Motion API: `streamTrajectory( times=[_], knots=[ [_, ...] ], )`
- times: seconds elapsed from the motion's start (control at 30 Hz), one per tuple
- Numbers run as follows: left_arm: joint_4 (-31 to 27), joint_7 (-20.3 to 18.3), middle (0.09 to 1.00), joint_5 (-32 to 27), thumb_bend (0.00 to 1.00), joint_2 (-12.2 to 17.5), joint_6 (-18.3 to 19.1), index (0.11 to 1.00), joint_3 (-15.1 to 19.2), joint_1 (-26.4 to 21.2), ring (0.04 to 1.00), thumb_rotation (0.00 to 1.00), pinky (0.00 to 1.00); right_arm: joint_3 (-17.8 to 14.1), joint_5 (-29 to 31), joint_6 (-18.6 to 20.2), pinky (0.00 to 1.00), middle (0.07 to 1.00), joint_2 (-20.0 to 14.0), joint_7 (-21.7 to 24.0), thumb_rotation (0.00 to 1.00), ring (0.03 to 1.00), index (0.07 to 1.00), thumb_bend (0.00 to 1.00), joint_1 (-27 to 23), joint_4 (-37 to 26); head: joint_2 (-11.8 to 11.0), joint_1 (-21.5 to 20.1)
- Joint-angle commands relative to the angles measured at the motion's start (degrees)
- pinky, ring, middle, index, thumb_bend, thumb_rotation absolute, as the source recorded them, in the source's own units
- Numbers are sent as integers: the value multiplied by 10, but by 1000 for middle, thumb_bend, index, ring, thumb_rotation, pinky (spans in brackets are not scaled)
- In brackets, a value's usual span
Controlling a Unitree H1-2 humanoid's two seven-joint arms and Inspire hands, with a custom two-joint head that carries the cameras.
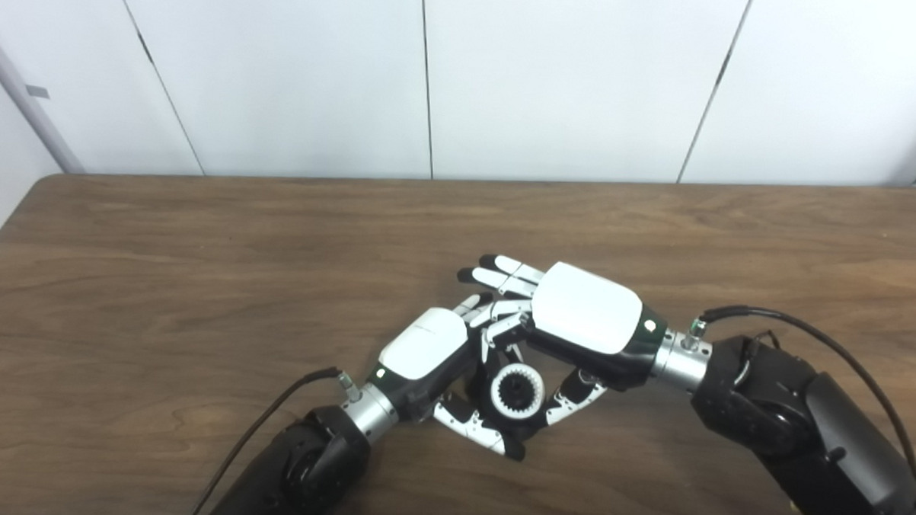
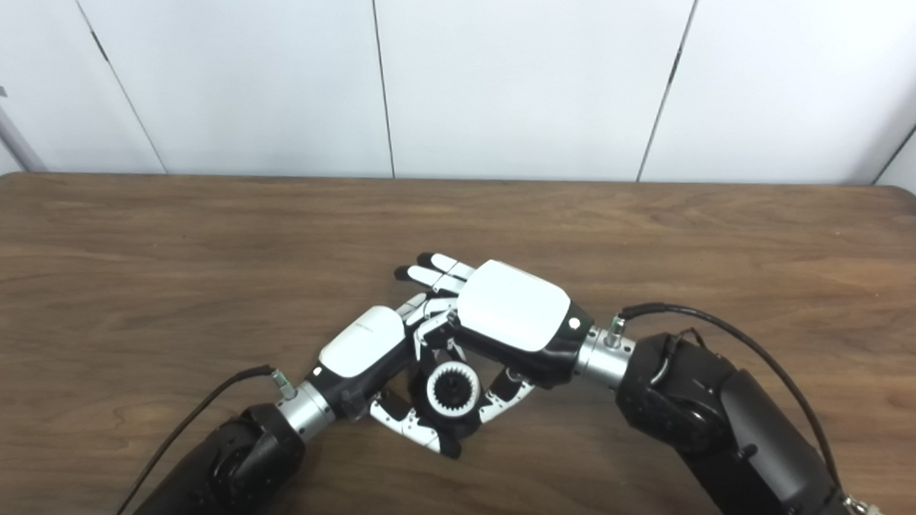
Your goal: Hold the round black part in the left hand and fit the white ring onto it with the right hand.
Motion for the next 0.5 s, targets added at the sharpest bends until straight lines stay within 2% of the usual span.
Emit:
streamTrajectory(
  times=[0.0, 0.2, 0.47],
  knots=[
    [-22, -3, 780, 7, 521, -13, -4, 482, -9, -11, 931, 52, 1000, 11, 1, -22, 1000, 752, 8, 15, 141, 987, 480, 525, -18, -2, 0, 1],
    [-24, 0, 771, 19, 521, -11, 0, 481, -17, -12, 919, 48, 1000, 7, 9, -14, 1000, 761, 12, 37, 143, 995, 481, 526, -30, -2, 0, 4],
    [-20, -1, 733, 11, 523, -15, 4, 480, -20, -12, 898, 55, 1000, -3, 47, 7, 1000, 773, 18, 76, 141, 1000, 481, 525, -42, 2, 0, 4]
  ],
)
